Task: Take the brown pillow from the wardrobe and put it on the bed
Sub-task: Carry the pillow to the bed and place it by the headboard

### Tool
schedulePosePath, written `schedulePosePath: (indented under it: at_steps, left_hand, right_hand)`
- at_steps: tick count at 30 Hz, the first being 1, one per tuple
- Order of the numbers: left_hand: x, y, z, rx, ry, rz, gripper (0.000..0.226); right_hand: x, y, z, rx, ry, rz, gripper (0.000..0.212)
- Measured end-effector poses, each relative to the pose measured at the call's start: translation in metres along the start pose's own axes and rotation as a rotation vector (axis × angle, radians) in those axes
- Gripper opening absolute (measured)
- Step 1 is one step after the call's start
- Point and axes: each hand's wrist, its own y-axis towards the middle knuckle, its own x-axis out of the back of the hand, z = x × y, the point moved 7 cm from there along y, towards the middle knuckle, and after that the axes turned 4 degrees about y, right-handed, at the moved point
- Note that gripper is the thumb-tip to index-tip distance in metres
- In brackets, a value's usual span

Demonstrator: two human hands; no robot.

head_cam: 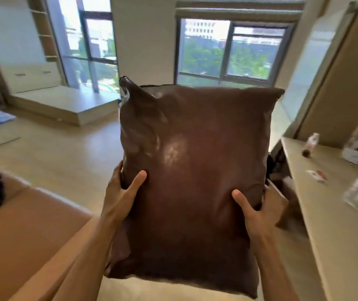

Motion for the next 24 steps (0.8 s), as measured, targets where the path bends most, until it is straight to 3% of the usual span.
schedulePosePath:
  at_steps: [6, 10, 17, 24]
  left_hand:
    - [-0.009, 0.113, 0.052, 0.025, 0.009, -0.108, 0.077]
    - [-0.017, 0.202, 0.073, 0.021, 0.021, -0.153, 0.074]
    - [-0.032, 0.340, 0.105, 0.067, 0.060, -0.214, 0.075]
    - [-0.045, 0.474, 0.162, 0.111, 0.098, -0.357, 0.071]
  right_hand:
    - [-0.116, 0.119, -0.049, -0.039, 0.055, 0.160, 0.061]
    - [-0.187, 0.202, -0.061, -0.043, 0.035, 0.214, 0.074]
    - [-0.302, 0.330, -0.085, -0.080, 0.037, 0.315, 0.042]
    - [-0.437, 0.455, -0.127, -0.086, 0.096, 0.483, 0.042]
